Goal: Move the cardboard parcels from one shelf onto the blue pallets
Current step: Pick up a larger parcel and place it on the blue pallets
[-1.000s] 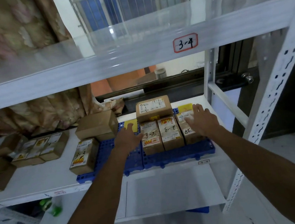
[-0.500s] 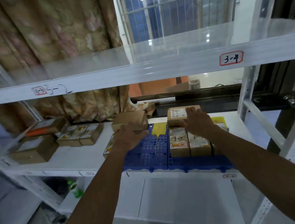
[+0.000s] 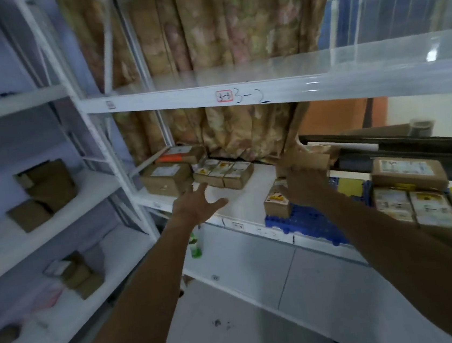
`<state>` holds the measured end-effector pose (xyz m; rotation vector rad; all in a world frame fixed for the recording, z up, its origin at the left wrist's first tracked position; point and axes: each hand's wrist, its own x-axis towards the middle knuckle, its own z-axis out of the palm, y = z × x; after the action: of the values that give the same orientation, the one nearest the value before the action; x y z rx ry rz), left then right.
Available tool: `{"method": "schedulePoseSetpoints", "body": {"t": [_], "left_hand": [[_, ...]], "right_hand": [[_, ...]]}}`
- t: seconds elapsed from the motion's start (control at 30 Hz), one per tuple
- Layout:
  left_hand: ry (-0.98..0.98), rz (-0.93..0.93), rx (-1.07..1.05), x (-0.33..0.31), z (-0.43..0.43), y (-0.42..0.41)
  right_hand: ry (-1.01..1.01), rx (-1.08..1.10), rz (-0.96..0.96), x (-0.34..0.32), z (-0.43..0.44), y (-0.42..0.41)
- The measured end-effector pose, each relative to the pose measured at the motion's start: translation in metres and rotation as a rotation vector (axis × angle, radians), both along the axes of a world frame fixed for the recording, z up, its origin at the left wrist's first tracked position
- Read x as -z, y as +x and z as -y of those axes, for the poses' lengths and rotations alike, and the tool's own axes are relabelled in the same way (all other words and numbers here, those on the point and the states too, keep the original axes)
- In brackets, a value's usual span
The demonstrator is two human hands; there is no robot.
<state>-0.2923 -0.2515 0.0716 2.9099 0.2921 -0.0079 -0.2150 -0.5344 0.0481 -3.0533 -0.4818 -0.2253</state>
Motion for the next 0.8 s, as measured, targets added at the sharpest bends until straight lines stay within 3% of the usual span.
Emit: {"method": "schedulePoseSetpoints", "body": {"t": [0.3, 0.8], "left_hand": [[-0.018, -0.032, -0.112, 0.013, -0.137, -0.063], [-0.075, -0.124, -0.284, 0.059, -0.26, -0.103]], "right_hand": [[-0.088, -0.121, 0.052, 0.001, -0.15, -0.028], [-0.128, -0.244, 0.017, 0.03, -0.259, -0.013]]}}
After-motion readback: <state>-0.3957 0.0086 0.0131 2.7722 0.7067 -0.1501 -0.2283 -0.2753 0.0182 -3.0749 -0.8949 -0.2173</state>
